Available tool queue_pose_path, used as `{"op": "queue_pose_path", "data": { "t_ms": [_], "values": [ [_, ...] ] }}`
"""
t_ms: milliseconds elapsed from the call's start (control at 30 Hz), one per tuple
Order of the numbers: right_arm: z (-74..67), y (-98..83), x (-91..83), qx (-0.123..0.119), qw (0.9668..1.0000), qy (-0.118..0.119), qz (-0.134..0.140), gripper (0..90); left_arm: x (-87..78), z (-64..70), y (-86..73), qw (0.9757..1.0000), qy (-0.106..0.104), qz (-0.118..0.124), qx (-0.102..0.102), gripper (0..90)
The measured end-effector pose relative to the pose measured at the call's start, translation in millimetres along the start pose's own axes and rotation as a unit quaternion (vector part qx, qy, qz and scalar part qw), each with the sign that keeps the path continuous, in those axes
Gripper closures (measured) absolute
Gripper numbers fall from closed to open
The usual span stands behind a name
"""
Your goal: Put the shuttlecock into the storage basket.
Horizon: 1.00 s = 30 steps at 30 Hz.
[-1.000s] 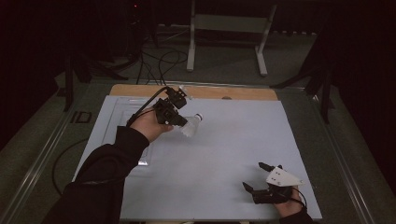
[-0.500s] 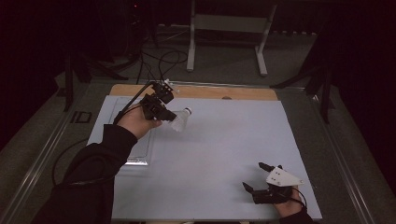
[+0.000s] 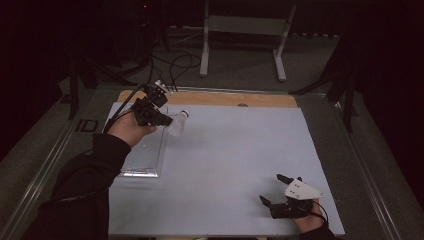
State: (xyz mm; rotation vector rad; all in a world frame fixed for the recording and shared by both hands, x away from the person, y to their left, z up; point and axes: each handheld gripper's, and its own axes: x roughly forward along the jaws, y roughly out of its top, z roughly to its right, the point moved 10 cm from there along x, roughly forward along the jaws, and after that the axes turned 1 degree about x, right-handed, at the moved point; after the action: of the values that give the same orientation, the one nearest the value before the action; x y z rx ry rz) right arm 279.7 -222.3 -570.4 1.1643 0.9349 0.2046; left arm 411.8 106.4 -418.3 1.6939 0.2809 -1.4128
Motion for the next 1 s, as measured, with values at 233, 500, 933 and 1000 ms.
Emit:
{"op": "queue_pose_path", "data": {
  "t_ms": [233, 500, 933, 1000],
  "values": [
    [0.1, -0.3, 0.1, 0.0, 1.0, 0.0, -0.001, 8.6, -3.4, -20.7, -19.2, 0.9995, 0.018, -0.006, -0.024, 90.0],
    [0.1, -0.5, 0.9, -0.001, 1.0, -0.001, -0.004, 8.6, -8.8, -45.5, -29.6, 0.9976, 0.044, 0.0, -0.054, 90.0],
    [0.2, -0.5, 0.4, 0.0, 1.0, -0.001, -0.002, 8.6, 4.6, -66.8, -44.2, 0.9934, 0.057, 0.005, -0.1, 90.0],
    [0.5, -0.6, 0.5, 0.0, 1.0, -0.001, -0.002, 8.6, 7.5, -69.5, -46.3, 0.9927, 0.061, 0.006, -0.104, 90.0]
  ]
}}
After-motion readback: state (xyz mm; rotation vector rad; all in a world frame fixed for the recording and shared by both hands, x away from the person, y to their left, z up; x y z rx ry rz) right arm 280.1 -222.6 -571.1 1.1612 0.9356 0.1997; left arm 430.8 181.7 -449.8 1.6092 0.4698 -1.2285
